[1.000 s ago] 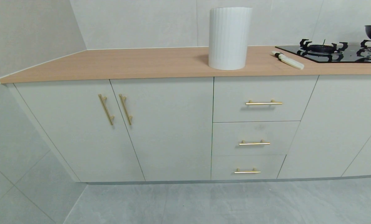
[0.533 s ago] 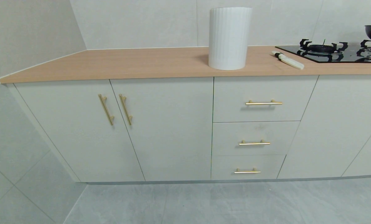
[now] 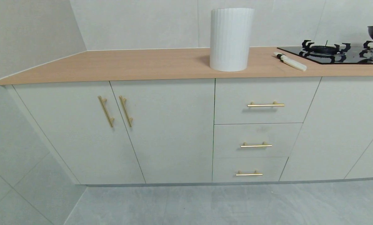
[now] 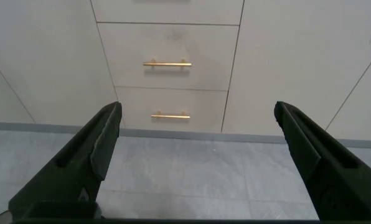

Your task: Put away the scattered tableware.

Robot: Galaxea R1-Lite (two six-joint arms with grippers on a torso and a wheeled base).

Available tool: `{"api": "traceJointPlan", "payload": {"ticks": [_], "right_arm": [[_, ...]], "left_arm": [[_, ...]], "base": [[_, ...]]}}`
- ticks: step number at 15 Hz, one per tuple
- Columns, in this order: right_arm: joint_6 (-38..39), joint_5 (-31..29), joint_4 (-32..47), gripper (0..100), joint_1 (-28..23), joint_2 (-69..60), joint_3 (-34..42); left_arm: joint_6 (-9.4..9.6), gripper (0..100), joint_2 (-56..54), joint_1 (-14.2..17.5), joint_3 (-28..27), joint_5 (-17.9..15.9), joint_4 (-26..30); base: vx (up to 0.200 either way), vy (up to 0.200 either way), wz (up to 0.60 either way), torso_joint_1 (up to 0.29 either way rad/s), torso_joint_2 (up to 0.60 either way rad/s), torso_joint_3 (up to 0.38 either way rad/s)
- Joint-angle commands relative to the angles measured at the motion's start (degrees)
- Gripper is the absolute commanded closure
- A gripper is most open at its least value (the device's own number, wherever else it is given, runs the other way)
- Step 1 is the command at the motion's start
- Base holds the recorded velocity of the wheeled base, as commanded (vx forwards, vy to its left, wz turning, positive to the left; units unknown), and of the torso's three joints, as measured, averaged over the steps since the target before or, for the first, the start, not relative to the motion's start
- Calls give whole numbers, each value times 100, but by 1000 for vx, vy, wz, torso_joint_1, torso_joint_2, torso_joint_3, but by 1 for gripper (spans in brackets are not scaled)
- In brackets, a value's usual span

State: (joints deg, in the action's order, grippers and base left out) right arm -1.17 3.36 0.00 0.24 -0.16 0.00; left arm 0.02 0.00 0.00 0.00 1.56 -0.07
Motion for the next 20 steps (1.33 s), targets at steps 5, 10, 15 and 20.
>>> {"api": "traceJointPlan", "payload": {"ticks": [5,10,15,20], "right_arm": [[3,6,0,0,2,16,0],[3,-2,0,0,2,16,0],[3,-2,0,0,2,16,0],[3,-2,0,0,2,16,0]], "left_arm": [[-2,0,9,0,0,2,-1],[-2,0,9,0,0,2,-1],[-2,0,9,0,0,2,-1],[-11,0,9,0,0,2,-1]], "base": [[200,0,0,2,0,4],[200,0,0,2,2,-3],[200,0,0,3,2,2],[80,0,0,1,3,0]]}}
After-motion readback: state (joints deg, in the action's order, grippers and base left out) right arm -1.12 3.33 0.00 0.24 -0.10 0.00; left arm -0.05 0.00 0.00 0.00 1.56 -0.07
